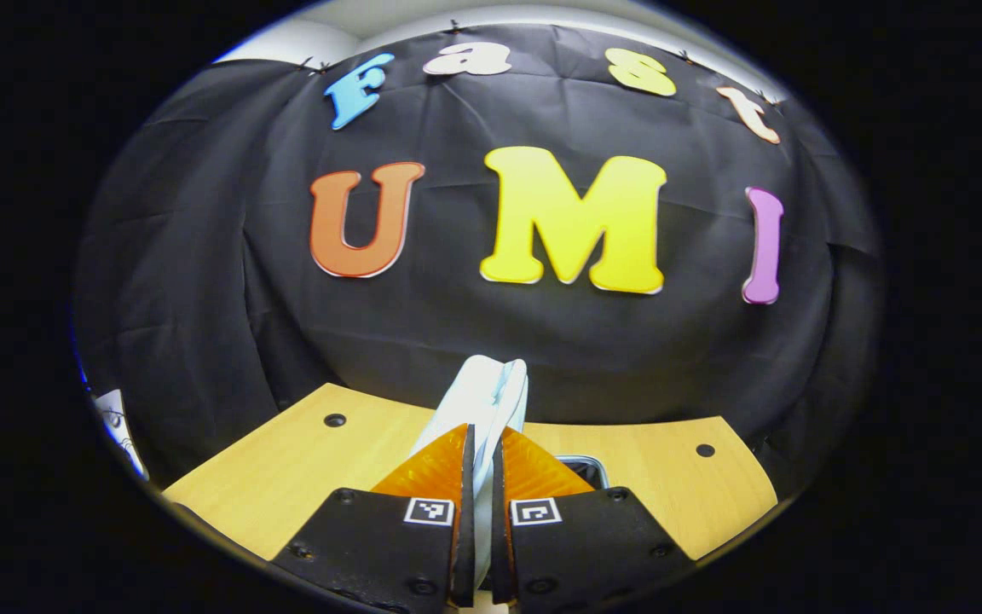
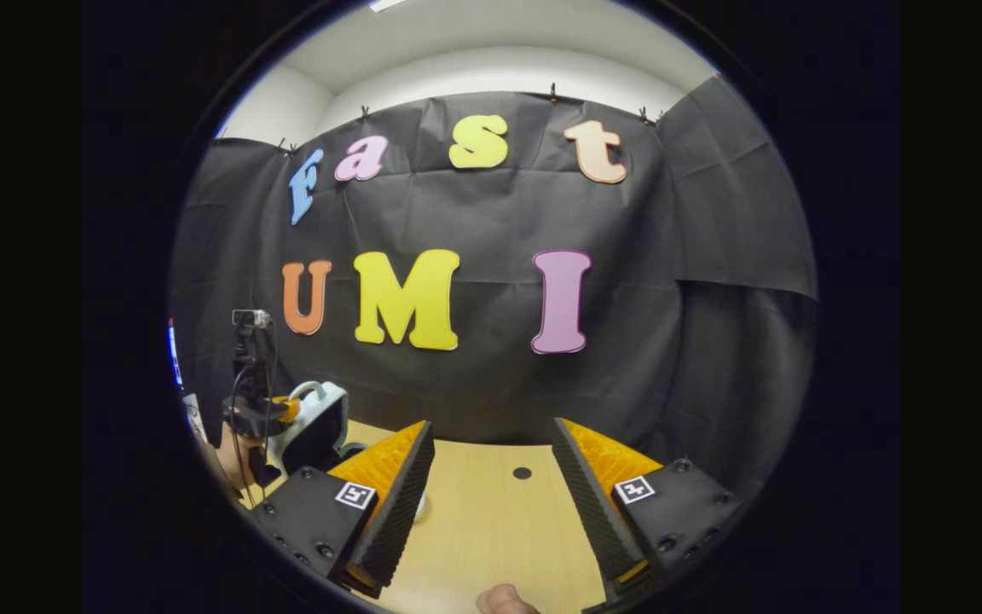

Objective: First open the suitcase, pack the skin care products into it, and then close the suitcase.

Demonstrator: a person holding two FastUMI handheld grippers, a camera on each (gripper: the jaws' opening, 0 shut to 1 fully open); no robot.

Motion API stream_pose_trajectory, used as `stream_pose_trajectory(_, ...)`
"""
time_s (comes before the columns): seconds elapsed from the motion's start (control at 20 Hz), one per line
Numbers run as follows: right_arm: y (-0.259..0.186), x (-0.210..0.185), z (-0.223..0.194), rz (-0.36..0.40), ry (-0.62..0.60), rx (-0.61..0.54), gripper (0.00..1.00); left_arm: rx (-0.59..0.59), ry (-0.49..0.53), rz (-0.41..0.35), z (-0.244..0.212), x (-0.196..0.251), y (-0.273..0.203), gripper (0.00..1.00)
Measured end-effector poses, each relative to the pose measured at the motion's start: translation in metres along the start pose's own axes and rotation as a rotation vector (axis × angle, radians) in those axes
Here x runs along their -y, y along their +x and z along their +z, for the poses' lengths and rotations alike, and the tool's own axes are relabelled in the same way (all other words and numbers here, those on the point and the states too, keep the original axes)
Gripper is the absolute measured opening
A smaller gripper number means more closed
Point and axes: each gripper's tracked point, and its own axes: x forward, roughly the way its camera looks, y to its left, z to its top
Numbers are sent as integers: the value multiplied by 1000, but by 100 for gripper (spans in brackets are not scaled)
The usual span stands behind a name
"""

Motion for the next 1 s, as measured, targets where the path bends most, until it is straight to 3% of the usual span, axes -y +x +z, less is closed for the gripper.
stream_pose_trajectory(0.3,11,37,-32,23,15,-40,83,-96,125,-100,-57,101,19,10)
stream_pose_trajectory(0.55,22,52,-74,36,30,-107,83,-188,204,-131,-112,147,35,11)
stream_pose_trajectory(0.85,21,61,-102,49,64,-167,83,-291,313,-117,-163,165,44,10)
stream_pose_trajectory(0.9,21,63,-104,45,68,-170,80,-305,319,-117,-169,169,43,10)
stream_pose_trajectory(1.0,24,67,-105,33,78,-172,83,-338,316,-135,-180,175,42,13)
